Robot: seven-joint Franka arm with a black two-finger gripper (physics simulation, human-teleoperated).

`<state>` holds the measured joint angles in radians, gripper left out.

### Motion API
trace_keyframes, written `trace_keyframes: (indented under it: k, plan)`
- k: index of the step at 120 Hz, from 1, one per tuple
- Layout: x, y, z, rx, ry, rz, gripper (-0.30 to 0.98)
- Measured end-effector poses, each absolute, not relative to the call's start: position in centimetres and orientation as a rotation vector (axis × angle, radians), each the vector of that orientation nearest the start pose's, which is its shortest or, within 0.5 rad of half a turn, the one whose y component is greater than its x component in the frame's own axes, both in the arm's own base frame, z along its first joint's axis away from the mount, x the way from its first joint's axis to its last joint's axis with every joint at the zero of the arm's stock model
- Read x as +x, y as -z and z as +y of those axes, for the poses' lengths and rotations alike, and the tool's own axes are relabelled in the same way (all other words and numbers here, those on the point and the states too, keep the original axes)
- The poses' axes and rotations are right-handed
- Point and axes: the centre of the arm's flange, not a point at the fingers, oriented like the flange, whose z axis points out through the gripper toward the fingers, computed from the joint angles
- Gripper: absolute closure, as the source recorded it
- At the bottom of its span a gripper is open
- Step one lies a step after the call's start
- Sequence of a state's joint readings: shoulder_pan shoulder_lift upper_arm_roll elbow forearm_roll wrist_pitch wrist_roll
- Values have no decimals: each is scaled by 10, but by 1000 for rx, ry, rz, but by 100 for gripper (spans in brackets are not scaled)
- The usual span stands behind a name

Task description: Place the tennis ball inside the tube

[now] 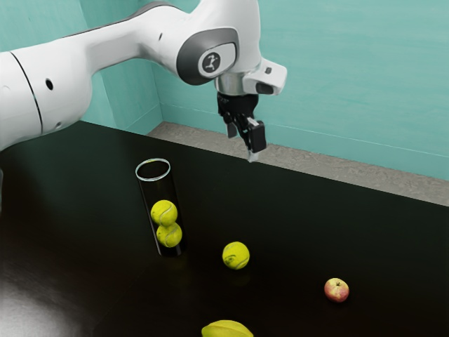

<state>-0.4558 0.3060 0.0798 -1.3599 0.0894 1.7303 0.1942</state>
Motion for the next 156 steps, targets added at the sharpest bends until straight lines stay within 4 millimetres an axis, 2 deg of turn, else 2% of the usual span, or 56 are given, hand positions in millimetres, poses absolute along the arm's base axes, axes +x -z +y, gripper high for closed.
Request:
trace_keyframes:
  k: [16,25,34,51,67,78,92,115,125,142,156]
  plan:
    - [610,-540,-242,-2881,31,950,1]
    - [602,-507,-246,-2869,-78,1000,0]
    - [600,-473,-240,-2897,-188,1011,0]
    - [583,-414,-240,-2936,-358,1050,0]
    - [578,-370,-243,-2992,-336,1065,0]
    - [579,-349,-247,-3050,-274,1061,0]
    - [582,-316,-232,-3102,-268,1004,0]
    - [594,-284,-210,-3119,-240,946,0]
    - [604,-274,-209,-3103,-210,952,0]
    - [609,-259,-210,-3098,-180,957,0]
    - [612,-255,-212,-3109,-147,954,11]
